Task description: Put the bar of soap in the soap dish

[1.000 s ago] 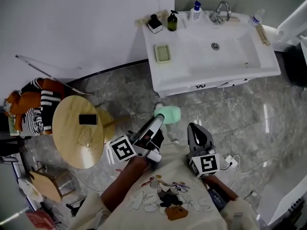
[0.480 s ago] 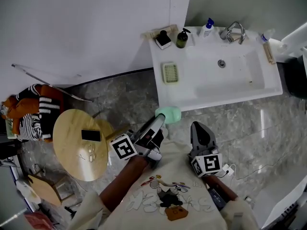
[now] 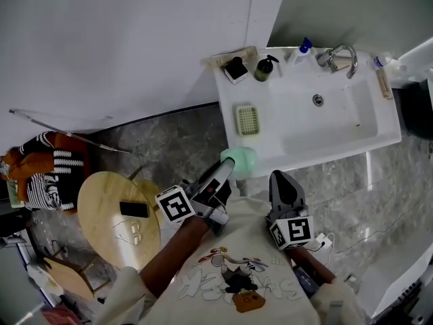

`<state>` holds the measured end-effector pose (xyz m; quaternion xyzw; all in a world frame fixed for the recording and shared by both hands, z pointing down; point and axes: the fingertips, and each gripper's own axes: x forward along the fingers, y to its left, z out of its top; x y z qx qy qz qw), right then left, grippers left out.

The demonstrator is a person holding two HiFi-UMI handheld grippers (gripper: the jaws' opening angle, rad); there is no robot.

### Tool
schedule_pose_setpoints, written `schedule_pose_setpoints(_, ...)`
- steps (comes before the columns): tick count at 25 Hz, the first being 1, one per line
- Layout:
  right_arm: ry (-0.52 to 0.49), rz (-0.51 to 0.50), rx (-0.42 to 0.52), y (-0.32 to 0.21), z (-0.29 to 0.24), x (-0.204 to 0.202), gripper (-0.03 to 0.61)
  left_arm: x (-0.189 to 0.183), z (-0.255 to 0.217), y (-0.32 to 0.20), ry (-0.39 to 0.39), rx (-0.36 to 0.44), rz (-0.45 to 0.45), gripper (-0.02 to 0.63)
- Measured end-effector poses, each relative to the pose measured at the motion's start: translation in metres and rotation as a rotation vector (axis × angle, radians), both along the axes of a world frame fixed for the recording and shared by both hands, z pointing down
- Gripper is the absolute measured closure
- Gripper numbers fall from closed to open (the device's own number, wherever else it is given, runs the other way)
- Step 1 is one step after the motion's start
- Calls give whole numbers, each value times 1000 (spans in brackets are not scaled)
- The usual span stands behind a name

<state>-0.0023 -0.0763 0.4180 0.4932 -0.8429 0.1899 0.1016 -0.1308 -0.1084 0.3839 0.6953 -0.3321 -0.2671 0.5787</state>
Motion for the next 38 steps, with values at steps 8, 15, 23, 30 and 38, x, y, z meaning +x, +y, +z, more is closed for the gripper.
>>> schedule_pose_setpoints(8,44,-4,15,5,2,0,569,2,17,-21,-62,-14,64,480)
schedule_pose_setpoints(15,30,61,27,-3,3,18,569,15,25,-25,-112,-24,119,480)
schedule_pose_setpoints(23,27,46,63,-20,-3,20,569,23,24,-37,-170,-3,150,480)
schedule_pose_setpoints(30,-4,59,83,-37,-4,19,569,23,37,-52,-328,56,209,480)
schedule_pose_setpoints(38,-15,32,94,-53,-4,13,569,29,54,-72,-465,136,308,480)
